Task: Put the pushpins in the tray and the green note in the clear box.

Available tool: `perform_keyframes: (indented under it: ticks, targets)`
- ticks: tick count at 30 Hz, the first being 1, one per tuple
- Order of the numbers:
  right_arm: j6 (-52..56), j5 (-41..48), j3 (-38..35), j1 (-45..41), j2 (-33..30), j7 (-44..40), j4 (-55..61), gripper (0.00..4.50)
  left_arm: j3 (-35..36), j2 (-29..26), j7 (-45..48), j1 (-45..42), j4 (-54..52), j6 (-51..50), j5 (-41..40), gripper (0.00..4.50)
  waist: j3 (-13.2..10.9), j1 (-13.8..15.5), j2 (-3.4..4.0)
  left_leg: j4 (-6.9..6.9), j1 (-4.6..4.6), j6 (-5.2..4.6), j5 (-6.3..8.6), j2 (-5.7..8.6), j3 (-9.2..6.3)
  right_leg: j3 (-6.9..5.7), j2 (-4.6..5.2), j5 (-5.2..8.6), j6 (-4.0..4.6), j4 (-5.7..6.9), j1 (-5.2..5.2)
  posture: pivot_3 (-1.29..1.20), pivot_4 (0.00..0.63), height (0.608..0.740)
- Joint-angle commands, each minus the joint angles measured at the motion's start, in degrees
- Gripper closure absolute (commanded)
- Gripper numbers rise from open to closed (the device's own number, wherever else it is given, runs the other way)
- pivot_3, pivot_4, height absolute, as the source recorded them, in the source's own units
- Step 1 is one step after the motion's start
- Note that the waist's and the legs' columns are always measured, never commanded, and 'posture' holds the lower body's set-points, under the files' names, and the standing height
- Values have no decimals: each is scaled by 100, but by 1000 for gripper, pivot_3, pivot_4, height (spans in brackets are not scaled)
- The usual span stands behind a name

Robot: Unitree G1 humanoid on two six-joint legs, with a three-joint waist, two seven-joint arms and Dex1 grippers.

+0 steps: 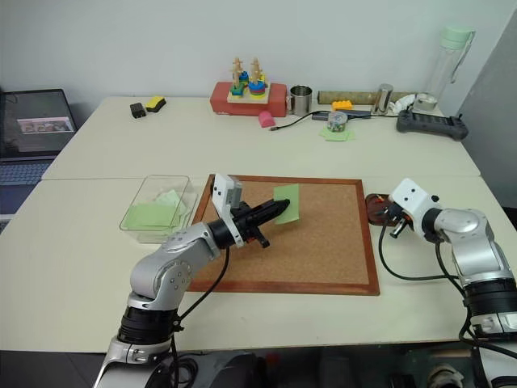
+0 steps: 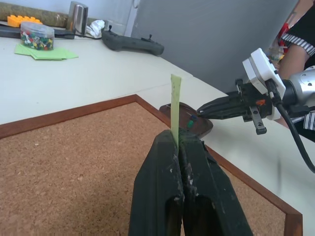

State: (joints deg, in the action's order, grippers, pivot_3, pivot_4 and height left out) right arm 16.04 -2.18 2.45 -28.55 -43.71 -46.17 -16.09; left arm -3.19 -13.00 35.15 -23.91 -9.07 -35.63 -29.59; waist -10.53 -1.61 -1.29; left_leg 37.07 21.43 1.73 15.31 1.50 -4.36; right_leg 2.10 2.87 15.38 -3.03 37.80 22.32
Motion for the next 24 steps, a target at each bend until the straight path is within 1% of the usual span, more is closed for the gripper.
perform_keyframes:
  ticks: [1,6,8,17,21,24]
  targets:
    - [79,33,-102,-195,1,71,-32,3524,-22,26,-23,-7,-232,138,19,4500,0,1,0,0,0,0,0,0,0,0,0,0,0,0,0,0,150,740]
    - [154,58,-115,-270,15,84,-42,2328,-30,40,-32,-10,-216,145,25,4500,0,-2,0,0,-1,-1,0,0,0,-1,0,0,0,0,0,0,150,740]
    - [209,90,-139,-308,21,84,-4,1997,-31,44,-38,-8,-212,151,20,4500,0,-2,0,0,0,0,0,0,-1,-1,0,0,0,0,0,0,150,740]
    - [65,40,-169,-396,9,207,-97,126,-22,48,-48,-14,-176,197,21,4500,0,-3,0,0,0,0,0,0,0,-1,0,0,0,0,0,0,150,740]
    - [-102,52,-205,-496,6,283,-173,126,-16,51,-66,-8,-178,207,25,4500,0,-4,0,0,-1,0,0,0,1,0,0,0,0,1,0,0,150,740]
    - [-148,243,-271,-577,-2,112,-62,126,10,39,-82,-14,-203,203,16,4500,0,-6,0,0,-1,0,0,0,2,0,0,0,0,1,0,0,150,740]
